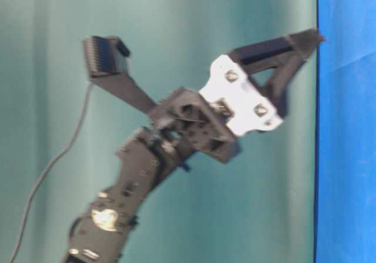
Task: Handover the blue block to the right arm after grasping it with the left arm, then place it in the designated position.
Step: 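Lower the left gripper around the blue cube and close on it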
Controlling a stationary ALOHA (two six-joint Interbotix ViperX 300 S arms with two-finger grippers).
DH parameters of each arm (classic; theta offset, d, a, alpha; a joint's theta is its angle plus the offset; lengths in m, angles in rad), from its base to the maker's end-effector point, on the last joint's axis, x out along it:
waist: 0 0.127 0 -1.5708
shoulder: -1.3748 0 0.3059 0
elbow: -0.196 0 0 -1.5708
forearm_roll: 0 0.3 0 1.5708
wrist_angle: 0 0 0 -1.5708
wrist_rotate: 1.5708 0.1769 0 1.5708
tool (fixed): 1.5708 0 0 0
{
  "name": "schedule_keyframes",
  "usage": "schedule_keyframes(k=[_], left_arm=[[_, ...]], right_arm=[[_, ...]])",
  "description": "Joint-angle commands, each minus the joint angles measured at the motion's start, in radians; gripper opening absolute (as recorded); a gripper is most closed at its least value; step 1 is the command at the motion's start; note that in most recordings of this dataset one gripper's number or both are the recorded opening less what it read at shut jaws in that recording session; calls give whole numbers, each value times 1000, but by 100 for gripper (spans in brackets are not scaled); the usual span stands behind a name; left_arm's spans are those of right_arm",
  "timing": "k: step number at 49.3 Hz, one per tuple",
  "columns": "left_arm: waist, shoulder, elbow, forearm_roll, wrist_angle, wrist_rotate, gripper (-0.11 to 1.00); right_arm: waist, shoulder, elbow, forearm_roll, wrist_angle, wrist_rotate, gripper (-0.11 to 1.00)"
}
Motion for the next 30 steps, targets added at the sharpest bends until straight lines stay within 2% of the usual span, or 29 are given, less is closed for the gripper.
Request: schedule_keyframes(k=[1,30], left_arm=[[0,-5,3,2,-52,-8,91],[14,150,28,2,-150,-14,91]], right_arm=[[-2,8,-17,3,-11,2,97],[-2,14,-15,17,-11,2,97]])
